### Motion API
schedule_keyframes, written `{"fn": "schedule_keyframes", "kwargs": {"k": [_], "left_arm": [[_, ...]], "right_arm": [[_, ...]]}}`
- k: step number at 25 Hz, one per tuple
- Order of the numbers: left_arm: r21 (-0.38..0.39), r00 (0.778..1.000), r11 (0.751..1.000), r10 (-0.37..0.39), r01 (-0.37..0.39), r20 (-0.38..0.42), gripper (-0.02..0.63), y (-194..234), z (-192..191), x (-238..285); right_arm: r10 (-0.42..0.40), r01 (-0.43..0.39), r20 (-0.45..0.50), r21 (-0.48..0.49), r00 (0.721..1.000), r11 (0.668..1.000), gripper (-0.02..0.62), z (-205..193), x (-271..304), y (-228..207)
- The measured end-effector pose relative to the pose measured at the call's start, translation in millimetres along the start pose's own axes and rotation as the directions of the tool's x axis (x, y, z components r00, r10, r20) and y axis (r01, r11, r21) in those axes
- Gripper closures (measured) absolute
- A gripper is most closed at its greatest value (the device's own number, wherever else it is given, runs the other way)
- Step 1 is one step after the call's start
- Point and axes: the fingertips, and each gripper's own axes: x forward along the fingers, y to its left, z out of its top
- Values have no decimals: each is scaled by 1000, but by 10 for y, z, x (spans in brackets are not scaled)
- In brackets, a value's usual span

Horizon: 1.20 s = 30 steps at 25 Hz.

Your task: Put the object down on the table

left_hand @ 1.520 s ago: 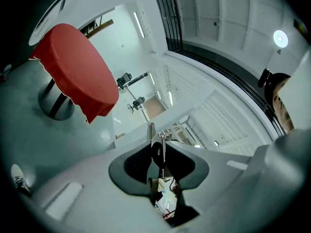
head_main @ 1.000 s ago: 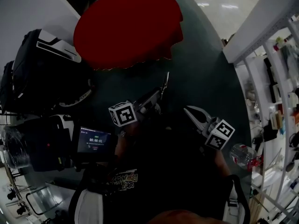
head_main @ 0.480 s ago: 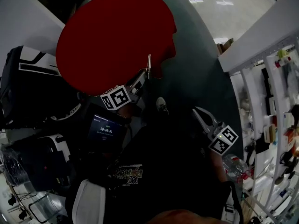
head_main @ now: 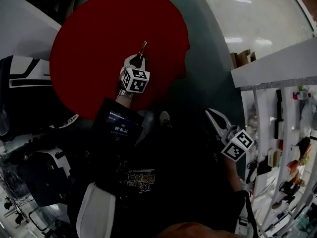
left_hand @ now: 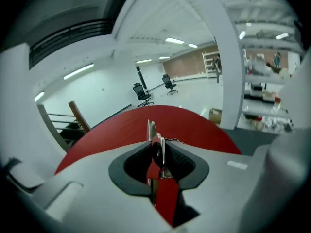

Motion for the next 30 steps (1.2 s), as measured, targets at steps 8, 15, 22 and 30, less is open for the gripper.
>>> {"fn": "schedule_keyframes", "kwargs": {"k": [8, 15, 22, 30], "left_arm": [[311, 971, 947, 148, -85, -185, 502, 155, -480, 624], [342, 912, 931, 247, -129, -328, 502, 250, -779, 856], [374, 866, 917, 294, -137, -404, 501, 206, -860, 920], [361, 849, 893, 397, -269, -349, 437, 127, -584, 552]], "right_arm": [[135, -138, -178, -3, 975, 990, 592, 385, 752, -380], [297, -311, -334, 12, 895, 950, 592, 826, 1310, -659], [381, -401, -434, 49, 816, 915, 592, 1006, 1615, -839], [445, -465, -474, 83, 760, 881, 592, 1137, 1728, -930]]}}
